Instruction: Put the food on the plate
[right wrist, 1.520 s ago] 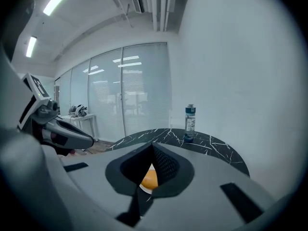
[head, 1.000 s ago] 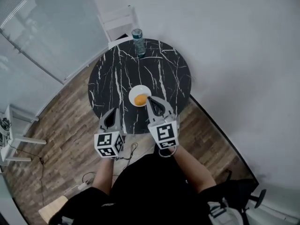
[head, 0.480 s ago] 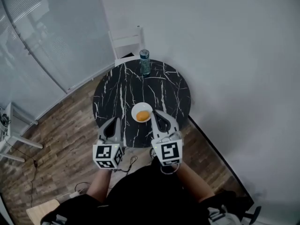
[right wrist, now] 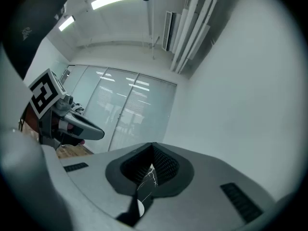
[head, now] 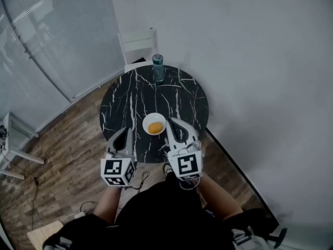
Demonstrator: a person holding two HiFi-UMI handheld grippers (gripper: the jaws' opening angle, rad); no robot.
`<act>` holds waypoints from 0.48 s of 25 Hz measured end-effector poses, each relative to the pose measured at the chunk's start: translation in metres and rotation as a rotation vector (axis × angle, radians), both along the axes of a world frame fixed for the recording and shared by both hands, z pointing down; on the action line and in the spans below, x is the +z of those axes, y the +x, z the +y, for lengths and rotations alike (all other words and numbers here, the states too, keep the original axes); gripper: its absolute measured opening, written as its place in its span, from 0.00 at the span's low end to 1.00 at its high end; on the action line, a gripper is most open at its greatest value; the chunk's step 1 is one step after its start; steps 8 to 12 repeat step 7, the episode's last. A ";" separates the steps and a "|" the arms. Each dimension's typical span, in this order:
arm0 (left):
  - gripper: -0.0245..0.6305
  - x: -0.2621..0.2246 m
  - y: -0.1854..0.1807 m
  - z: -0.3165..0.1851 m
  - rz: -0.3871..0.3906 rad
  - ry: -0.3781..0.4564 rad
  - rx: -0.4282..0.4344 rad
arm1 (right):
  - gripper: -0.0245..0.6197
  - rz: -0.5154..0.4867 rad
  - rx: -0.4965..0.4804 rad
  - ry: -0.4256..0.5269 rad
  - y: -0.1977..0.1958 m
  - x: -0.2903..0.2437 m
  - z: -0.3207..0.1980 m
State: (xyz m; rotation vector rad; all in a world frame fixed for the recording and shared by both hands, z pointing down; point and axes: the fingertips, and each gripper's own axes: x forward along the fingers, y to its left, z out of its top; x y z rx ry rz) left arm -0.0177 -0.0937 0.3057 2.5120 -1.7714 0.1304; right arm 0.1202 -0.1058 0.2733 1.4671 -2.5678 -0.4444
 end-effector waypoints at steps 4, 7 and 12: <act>0.04 0.000 0.000 -0.002 -0.020 0.005 -0.003 | 0.03 -0.017 -0.009 -0.006 0.002 -0.002 -0.005; 0.04 -0.002 -0.003 -0.006 -0.025 0.003 -0.005 | 0.03 -0.021 -0.002 -0.026 0.005 0.000 -0.009; 0.04 -0.002 -0.003 -0.006 -0.025 0.003 -0.005 | 0.03 -0.021 -0.002 -0.026 0.005 0.000 -0.009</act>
